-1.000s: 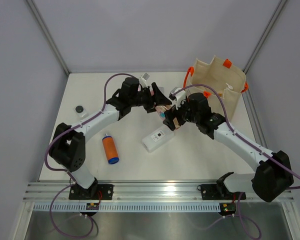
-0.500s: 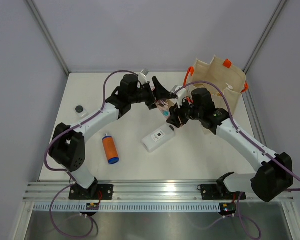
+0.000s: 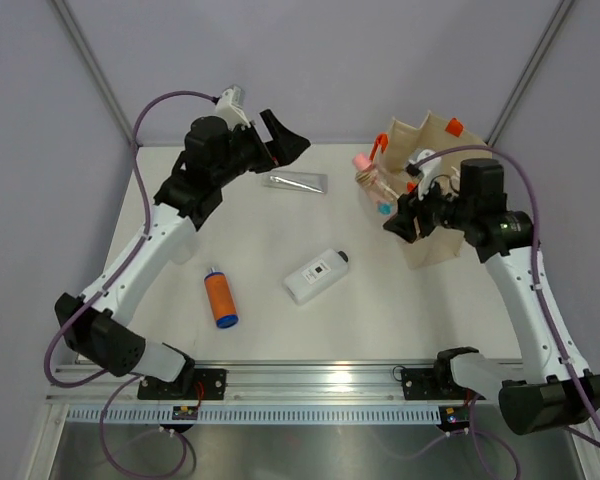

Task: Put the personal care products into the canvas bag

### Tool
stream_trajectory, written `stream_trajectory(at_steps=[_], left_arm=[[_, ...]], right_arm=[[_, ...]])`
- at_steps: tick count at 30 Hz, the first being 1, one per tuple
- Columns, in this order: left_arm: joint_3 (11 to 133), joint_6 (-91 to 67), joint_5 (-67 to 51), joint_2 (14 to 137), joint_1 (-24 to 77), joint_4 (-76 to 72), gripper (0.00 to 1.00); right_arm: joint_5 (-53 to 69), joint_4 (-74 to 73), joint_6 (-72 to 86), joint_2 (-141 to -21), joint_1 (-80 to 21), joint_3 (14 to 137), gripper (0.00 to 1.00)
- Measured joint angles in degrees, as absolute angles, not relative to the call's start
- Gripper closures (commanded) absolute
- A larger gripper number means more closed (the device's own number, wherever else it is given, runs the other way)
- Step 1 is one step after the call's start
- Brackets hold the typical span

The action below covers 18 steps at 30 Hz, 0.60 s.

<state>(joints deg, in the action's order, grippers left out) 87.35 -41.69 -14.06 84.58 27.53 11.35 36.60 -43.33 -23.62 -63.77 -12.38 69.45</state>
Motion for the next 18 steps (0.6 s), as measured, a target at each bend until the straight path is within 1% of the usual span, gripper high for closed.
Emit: stream_trajectory(at_steps=[2, 5, 10, 13, 16, 18], left_arm=[[84.99, -37.69, -10.39, 80.79, 27.46, 12.47, 0.01], [75.33, -32.71, -4.80, 71.44, 27.38, 14.15, 0.01], [58.96, -29.21, 1.15, 56.49, 27.07, 19.00, 0.01], [53.06, -30.02, 3.81, 50.92, 27.00, 23.03, 0.03], [47.72, -33.15, 6.39, 46.02, 27.00, 26.89, 0.03], [45.56, -35.86, 8.49, 43.92, 27.00, 30.76, 0.03]], right_arm=[[35.62, -43.92, -22.76, -64.29, -8.38, 75.53, 1.00], [34.06, -42.63, -20.25, -67.16, -2.33, 85.73, 1.00], [28.91, -36.62, -17.54, -76.55, 5.08, 96.55, 1.00], [26.33, -34.11, -16.43, -83.70, 7.44, 98.08, 1.00], [25.82, -34.68, -16.05, -90.74, 8.78, 96.79, 1.00], [26.68, -36.23, -16.25, -93.93, 8.95, 94.94, 0.94]])
